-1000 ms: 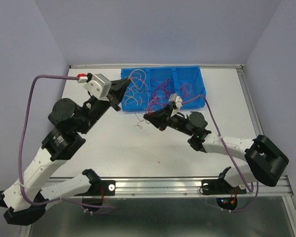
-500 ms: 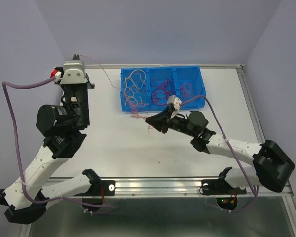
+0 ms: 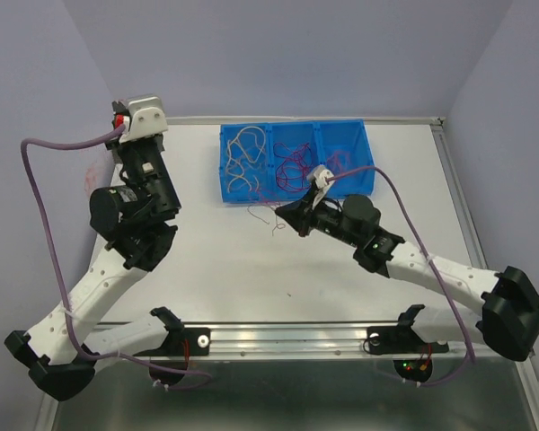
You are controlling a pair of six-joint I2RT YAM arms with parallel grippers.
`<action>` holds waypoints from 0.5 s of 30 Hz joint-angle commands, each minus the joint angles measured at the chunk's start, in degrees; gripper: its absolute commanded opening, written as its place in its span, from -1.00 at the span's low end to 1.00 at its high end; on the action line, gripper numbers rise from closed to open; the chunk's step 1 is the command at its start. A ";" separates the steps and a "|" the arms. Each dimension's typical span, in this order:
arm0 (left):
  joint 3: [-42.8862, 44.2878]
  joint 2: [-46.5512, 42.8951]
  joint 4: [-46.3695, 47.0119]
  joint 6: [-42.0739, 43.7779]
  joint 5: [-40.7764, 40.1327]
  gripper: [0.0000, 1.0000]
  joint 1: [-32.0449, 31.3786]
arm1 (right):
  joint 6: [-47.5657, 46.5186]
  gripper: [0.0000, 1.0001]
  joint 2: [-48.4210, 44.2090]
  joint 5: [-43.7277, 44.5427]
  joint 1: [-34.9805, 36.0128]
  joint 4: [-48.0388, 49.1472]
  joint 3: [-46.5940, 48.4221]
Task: Untangle the cables
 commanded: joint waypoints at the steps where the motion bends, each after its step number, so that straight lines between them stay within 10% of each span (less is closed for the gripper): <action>1: -0.04 0.45 -0.64 -2.88 0.26 -1.00 0.95 | -0.28 -0.99 -3.94 15.71 0.59 -8.98 7.19; 15: -6.28 -1.74 -13.57 -18.52 13.61 -1.00 0.78 | 4.02 -0.99 8.95 22.15 -11.09 -17.96 18.95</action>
